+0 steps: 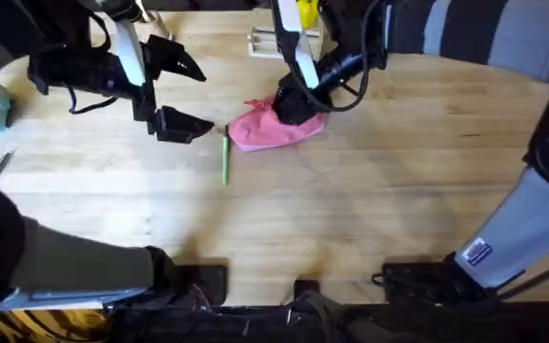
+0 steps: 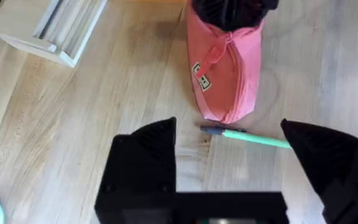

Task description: Unzip the bag, pick up the pens from the table one at a time and place them inside, then zip the bag closed.

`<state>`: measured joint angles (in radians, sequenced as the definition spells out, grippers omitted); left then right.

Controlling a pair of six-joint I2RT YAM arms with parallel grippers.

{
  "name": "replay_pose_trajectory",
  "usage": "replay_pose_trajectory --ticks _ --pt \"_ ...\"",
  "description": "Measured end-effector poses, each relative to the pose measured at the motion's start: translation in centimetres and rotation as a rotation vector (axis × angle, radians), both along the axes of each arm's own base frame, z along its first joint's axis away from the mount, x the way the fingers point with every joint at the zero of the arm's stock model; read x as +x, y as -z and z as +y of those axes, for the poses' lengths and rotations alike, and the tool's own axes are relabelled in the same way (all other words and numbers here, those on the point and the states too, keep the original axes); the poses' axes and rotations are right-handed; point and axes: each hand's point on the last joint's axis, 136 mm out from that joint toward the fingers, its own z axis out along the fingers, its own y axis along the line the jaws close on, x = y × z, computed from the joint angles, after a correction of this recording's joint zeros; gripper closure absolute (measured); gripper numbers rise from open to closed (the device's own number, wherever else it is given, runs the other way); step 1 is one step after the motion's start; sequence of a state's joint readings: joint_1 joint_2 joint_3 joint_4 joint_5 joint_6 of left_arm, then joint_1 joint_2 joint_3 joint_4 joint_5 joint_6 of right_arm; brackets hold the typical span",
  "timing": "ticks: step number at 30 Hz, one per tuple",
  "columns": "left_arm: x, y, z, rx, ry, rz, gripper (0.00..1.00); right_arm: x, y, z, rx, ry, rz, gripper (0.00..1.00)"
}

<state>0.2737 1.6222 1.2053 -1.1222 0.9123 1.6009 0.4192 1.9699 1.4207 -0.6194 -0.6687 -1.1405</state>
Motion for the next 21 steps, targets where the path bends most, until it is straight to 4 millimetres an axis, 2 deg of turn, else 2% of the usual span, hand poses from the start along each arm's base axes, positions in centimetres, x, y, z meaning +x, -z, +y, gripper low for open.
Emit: replay_pose_trajectory --ticks 4,5,17,19,21 --pt "0.0 0.0 0.0 0.000 0.000 0.000 0.007 -0.4 0.4 0.4 -0.001 -0.018 0.009 0.342" --pt "0.0 0.0 0.0 0.000 0.000 0.000 0.007 -0.4 0.8 0.3 -0.004 -0.023 0.012 0.021" --pt "-0.3 0.0 -0.1 -0.004 0.000 0.014 0.007 -0.1 0.6 0.4 0.001 -0.024 -0.007 0.004" --pt "-0.5 0.0 -0.1 0.000 0.000 0.024 0.007 0.0 -0.1 0.4 0.003 -0.021 -0.026 0.004" --pt "-0.8 -0.1 0.1 0.021 -0.001 0.027 0.007 0.3 -1.8 0.1 0.015 -0.007 -0.061 0.004"
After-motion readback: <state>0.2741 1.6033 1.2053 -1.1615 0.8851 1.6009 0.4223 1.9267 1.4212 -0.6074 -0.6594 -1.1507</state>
